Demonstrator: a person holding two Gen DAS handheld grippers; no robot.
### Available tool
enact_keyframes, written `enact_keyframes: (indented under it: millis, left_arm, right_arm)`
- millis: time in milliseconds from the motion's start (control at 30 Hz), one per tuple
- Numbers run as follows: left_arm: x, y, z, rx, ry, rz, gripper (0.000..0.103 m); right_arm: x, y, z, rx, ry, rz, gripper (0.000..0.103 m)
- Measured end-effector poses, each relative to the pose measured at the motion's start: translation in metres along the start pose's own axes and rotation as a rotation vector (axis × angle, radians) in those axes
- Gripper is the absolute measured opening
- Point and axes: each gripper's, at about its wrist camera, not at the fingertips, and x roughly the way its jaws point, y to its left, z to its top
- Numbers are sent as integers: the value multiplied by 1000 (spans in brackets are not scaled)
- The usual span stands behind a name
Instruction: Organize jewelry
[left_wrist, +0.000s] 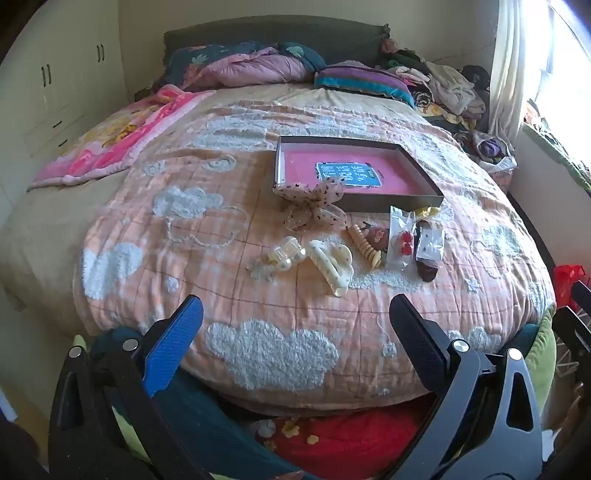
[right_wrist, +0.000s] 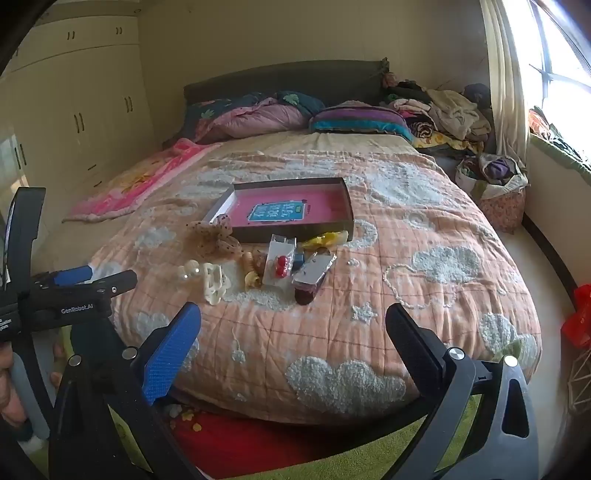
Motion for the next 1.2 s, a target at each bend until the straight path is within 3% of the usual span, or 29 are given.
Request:
enact_keyframes:
  millis: [700,767,833,1200]
  left_arm:
    - [-8,-7,7,21,-23,12,94]
    - [-8,-6,9,19,-25,9,94]
    - [-8,-7,9,18,-26,10,94]
    - [-11,-4,7,24,-35,3,94]
  right_arm:
    - [-8,6,5,-5,-4,4,99]
    - [-7,9,-1,-12,21,57,99]
    - [-11,7,4,-15,-11,9,99]
    - [-13,4,5,-1,-16,10,99]
